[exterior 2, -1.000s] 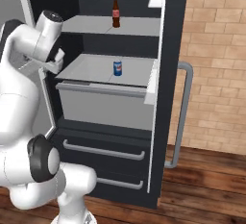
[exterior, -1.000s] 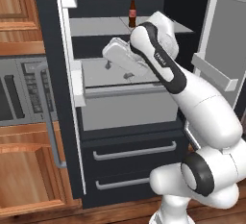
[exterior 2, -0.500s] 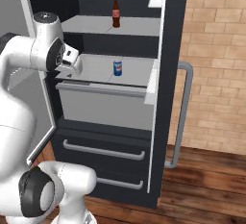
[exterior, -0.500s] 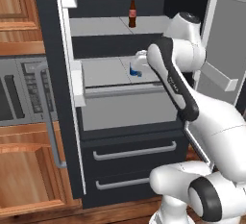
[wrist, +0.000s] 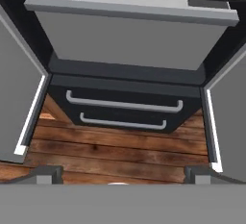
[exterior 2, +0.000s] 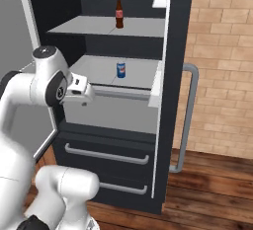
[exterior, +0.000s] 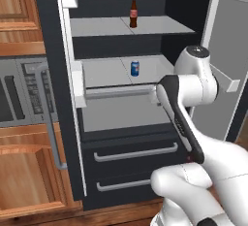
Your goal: Open the fridge, grab two sodas, and place both sodas inside the bowl with ice on the dining counter.
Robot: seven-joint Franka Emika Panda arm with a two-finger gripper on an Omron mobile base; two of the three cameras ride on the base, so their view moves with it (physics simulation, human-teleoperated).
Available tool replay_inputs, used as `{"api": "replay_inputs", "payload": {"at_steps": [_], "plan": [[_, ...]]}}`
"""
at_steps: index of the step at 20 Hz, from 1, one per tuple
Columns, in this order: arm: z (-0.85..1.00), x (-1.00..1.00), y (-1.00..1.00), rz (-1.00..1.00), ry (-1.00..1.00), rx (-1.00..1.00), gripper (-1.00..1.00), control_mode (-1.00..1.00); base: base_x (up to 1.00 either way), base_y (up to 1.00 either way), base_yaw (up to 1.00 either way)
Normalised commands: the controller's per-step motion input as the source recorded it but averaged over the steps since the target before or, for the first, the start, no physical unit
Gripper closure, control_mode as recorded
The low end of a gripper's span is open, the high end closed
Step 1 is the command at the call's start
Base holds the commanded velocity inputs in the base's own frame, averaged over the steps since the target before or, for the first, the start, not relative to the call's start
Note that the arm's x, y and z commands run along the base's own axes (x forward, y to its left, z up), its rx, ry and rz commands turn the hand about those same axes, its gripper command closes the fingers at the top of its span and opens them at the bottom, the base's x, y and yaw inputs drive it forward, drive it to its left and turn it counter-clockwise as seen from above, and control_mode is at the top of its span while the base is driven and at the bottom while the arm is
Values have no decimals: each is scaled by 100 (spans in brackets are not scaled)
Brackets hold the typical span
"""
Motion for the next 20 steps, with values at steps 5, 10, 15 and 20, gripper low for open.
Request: {"api": "replay_inputs", "payload": {"at_steps": [5, 10, 15, 20], "plan": [[-34, -46, -35, 0, 0, -5, -100, -100, 0, 0, 0], [-7, -9, 1, 0, 4, 0, -100, -100, 0, 0, 0], [-4, -9, 0, 0, 2, 0, -100, -100, 0, 0, 0], [0, 0, 0, -1, 1, 0, -100, 100, 26, 20, -10]]}}
